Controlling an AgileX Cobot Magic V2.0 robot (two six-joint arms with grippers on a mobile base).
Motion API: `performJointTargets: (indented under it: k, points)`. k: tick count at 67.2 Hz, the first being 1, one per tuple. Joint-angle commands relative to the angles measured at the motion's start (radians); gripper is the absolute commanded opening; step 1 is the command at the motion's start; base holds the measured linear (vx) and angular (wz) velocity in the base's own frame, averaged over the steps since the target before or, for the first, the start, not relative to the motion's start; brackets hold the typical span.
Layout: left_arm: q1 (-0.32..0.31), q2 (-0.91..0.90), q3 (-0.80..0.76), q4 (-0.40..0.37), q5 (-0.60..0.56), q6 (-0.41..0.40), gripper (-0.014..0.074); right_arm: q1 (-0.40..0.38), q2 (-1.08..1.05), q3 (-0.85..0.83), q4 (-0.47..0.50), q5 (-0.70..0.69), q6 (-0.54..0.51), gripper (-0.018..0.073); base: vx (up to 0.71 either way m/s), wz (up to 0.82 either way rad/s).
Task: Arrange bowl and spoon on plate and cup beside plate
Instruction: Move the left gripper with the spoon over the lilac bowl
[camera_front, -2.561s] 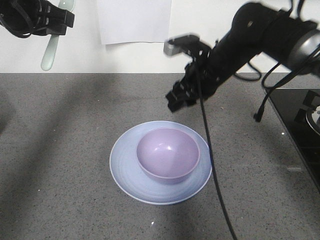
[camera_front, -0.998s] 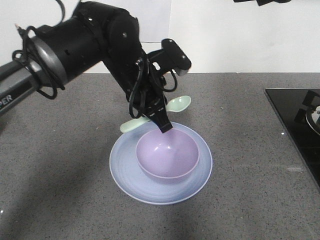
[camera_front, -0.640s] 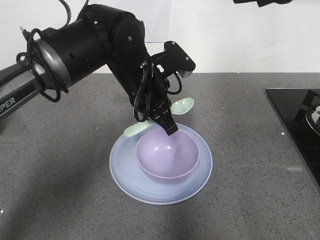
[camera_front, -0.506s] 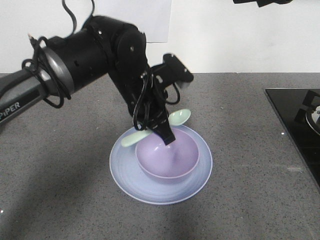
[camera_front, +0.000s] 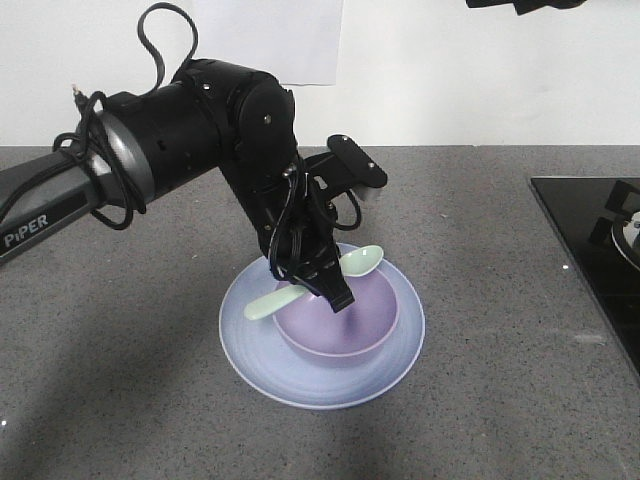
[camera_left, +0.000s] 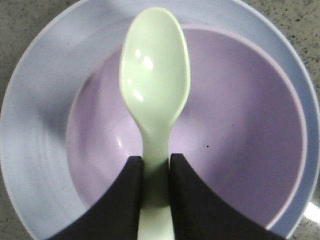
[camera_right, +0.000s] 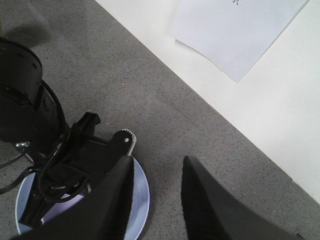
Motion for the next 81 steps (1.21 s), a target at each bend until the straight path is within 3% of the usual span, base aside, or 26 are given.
performJointTargets:
  k: [1,16,36,81]
  points:
    - [-0.004,-0.062,-0.024,-0.022,0.005,-0.012,-0.0006,-0.001,-0.027,-0.022,0.01,-0.05,-0.002,0.0237,0.0,0.0]
    - [-0.004,-0.062,-0.022,-0.021,0.006,-0.039,-0.0006,-0.001,-0.027,-0.022,0.011,-0.05,-0.002,0.0237,0.0,0.0]
    - [-0.004,-0.137,0.08,0.009,0.006,-0.01,-0.0006,-0.001,-0.027,-0.022,0.014,-0.05,-0.002,0.0237,0.0,0.0]
    - [-0.005,-0.137,0.078,-0.02,0.004,-0.012,0.0004,-0.001,-0.026,-0.022,0.019,-0.036,-0.002,0.0237,0.0,0.0]
